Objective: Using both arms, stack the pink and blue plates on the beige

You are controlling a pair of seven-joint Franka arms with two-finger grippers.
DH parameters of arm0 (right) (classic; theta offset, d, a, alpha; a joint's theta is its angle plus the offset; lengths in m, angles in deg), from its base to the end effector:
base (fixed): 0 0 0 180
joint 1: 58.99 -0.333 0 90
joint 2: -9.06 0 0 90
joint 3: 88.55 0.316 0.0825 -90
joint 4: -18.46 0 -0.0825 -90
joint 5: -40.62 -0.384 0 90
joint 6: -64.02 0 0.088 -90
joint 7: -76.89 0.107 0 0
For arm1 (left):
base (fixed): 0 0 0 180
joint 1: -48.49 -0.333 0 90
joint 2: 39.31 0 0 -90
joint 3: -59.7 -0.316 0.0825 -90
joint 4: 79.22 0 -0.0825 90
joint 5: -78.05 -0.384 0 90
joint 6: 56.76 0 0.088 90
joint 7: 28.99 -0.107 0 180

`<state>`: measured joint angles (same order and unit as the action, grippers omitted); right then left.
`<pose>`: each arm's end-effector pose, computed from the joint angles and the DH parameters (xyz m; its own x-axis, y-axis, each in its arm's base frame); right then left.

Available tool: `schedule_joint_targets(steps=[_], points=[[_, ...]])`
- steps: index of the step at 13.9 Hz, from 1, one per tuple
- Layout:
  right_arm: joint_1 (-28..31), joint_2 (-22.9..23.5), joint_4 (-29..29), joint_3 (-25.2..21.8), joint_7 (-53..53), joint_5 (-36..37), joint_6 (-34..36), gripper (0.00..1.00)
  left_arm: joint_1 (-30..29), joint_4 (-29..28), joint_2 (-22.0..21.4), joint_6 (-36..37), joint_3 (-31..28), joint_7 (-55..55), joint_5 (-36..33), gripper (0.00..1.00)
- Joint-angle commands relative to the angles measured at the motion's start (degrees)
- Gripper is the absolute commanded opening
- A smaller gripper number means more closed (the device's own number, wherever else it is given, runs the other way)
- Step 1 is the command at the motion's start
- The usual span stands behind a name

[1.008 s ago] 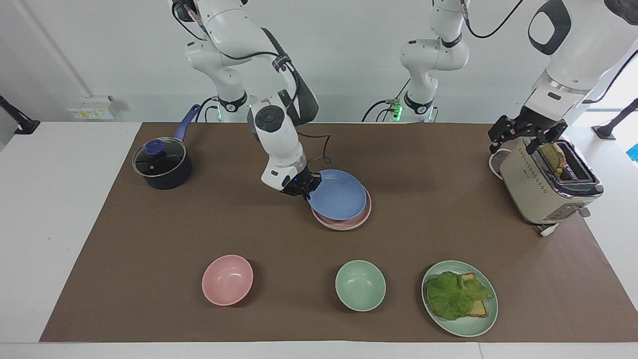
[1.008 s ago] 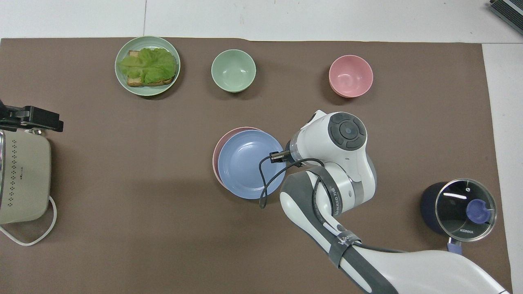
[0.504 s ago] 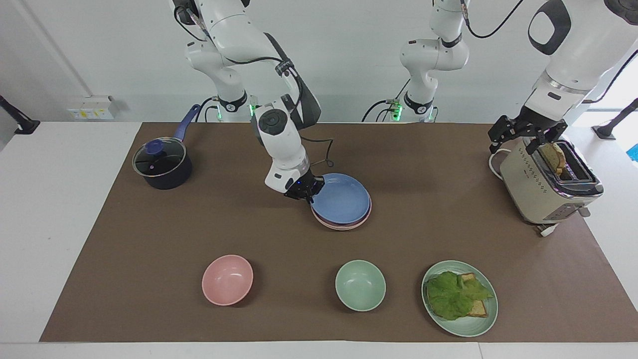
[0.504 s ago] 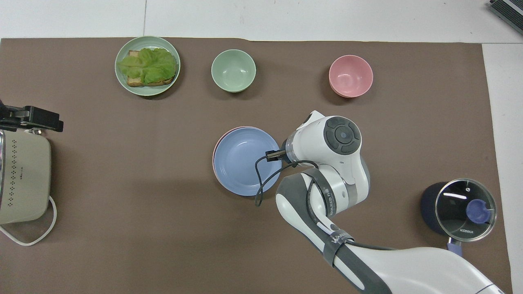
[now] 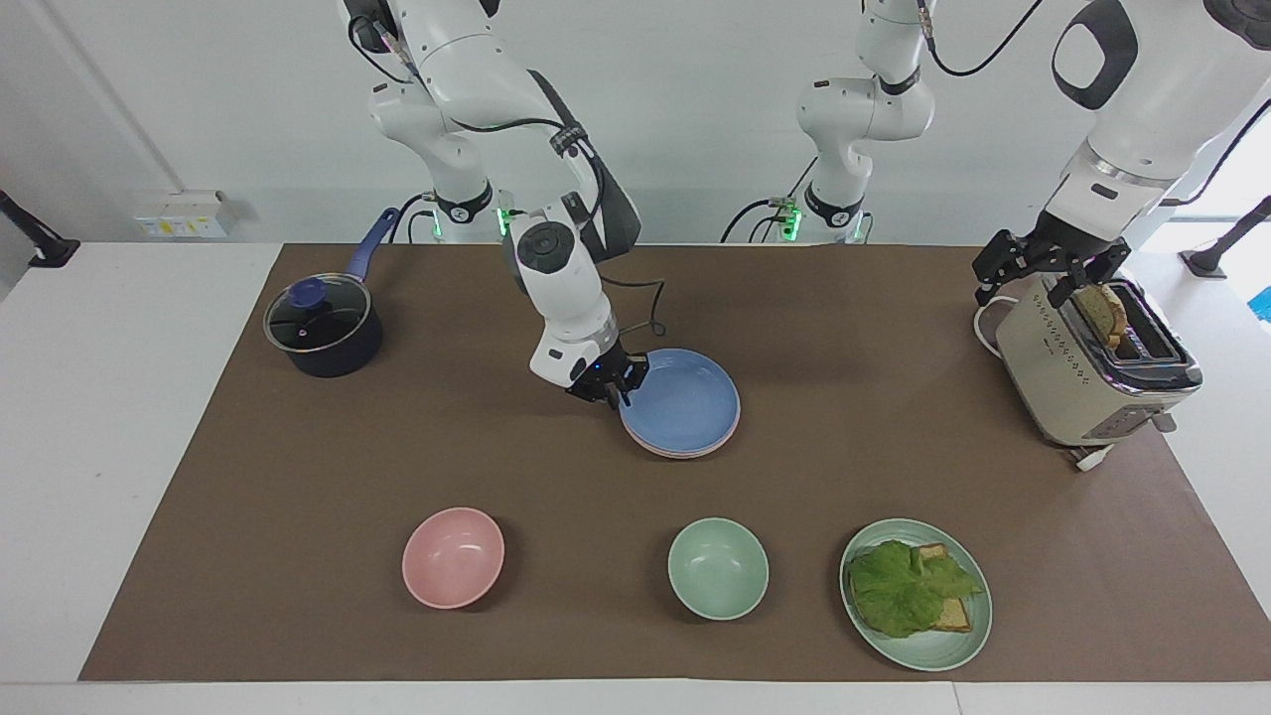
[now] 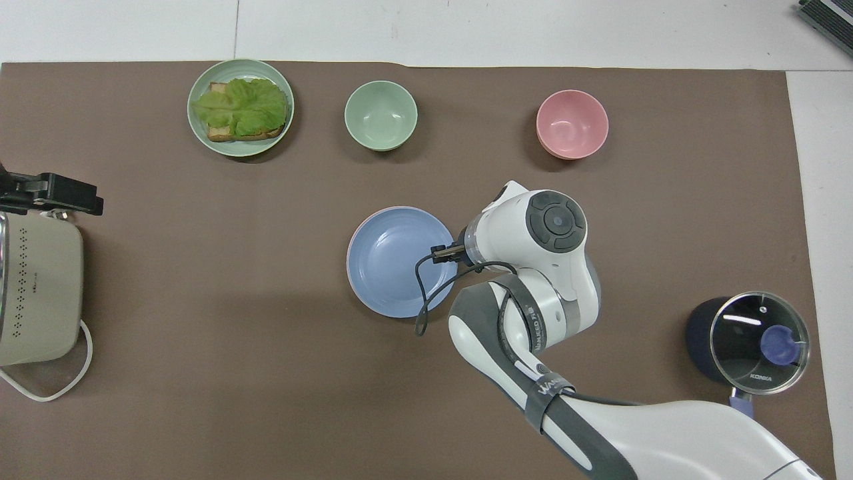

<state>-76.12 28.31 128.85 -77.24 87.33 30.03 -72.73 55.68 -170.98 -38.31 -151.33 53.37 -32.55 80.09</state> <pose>0.5573 0.2961 0.3315 0.9840 0.1630 0.0722 0.1752 -0.9591 -0.2223 0.5667 -0.0126 0.6074 0.9967 -0.0743 0.0337 -0.0753 -0.9967 0.0316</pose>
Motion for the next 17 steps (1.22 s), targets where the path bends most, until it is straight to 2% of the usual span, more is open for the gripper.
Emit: schedule_joint_targets(steps=[1,3,7,10,13,17], points=[[0.87,-1.75,-0.88,-0.32,0.10,-1.03,0.26,1.00,-0.60,0.18,-0.11,0.87,0.53,-0.14,-0.99,1.00],[3.75,-4.65,-1.05,-0.94,-0.42,0.11,1.92,1.00,-0.60,0.18,-0.11,0.87,0.53,-0.14,-0.99,1.00],[9.56,-9.48,-4.21,-1.03,0.27,9.87,10.43,1.00,-0.60,0.18,-0.11,0.87,0.53,-0.14,-0.99,1.00],[10.01,-12.38,-5.70,-1.82,2.90,13.55,16.15,1.00,-0.60,0.18,-0.11,0.87,0.53,-0.14,-0.99,1.00],[10.01,-15.20,-8.86,-1.73,10.89,14.18,22.21,1.00,-0.60,0.18,-0.11,0.87,0.53,-0.14,-0.99,1.00],[12.47,-18.28,-14.22,-1.73,11.09,13.49,29.86,1.00,-0.60,0.18,-0.11,0.87,0.53,-0.14,-0.99,1.00]])
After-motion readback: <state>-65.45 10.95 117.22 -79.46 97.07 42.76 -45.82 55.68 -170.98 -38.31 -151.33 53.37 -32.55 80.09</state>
